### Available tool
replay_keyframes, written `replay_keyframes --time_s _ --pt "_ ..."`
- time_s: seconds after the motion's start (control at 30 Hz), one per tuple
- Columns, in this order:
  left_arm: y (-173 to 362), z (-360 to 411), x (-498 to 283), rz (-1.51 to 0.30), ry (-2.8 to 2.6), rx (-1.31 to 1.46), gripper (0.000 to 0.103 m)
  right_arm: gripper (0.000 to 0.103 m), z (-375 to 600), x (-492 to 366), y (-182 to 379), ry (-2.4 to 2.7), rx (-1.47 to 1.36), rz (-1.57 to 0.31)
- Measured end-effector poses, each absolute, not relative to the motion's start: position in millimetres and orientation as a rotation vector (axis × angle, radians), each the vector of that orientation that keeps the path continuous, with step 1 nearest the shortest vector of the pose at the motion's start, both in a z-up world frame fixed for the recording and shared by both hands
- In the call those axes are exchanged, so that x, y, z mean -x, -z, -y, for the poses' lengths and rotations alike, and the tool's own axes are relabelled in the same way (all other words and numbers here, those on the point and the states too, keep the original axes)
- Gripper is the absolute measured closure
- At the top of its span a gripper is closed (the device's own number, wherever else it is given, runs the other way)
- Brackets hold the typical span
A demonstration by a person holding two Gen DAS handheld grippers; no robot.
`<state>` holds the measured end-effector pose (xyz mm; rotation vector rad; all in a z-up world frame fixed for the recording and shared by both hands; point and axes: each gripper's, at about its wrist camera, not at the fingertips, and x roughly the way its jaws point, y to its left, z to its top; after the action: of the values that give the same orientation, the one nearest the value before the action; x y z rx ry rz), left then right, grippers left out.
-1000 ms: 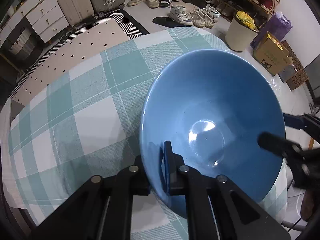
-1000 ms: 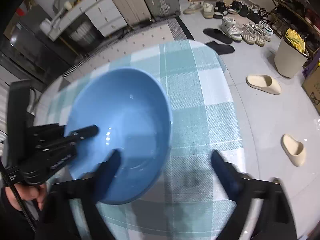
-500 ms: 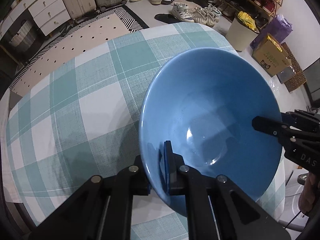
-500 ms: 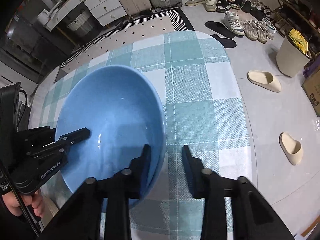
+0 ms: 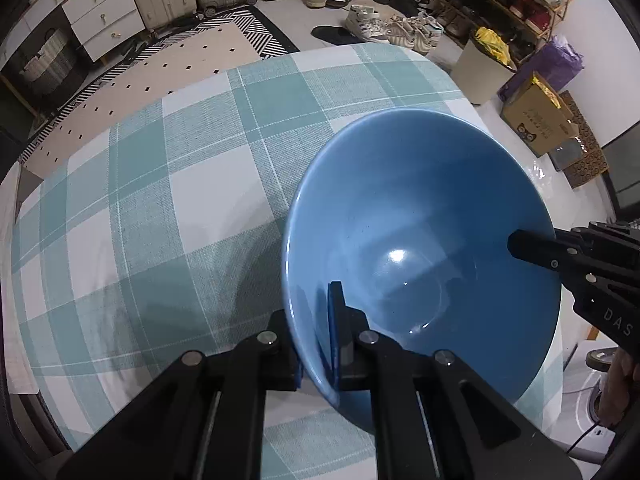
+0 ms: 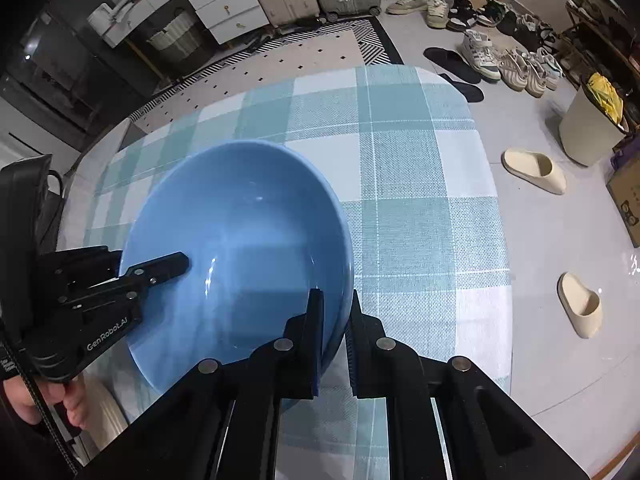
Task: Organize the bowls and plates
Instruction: 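Lift and tilt the last blue bowl with both tools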
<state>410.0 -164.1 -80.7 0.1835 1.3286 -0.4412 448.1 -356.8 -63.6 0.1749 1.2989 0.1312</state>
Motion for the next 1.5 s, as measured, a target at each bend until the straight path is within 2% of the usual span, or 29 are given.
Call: replay_keyframes --time_s 0.43,1.13,1.5 --pt "85.6 147.6 -381.3 -1.334 0.433 -0.197 0.095 0.096 344.3 -423.2 55.3 -0.135 -0.153 -1.295" --pt "88.4 138.1 -367.7 -1.319 0.410 -0.225 0.093 0.095 319.8 -424.6 76.0 -0.155 -0.089 -1.371" --pt "61.1 130.2 -345.9 -1.297 0.430 -0.209 0.093 0.095 311.3 -407.6 46.6 -0.169 -0.082 -1.347"
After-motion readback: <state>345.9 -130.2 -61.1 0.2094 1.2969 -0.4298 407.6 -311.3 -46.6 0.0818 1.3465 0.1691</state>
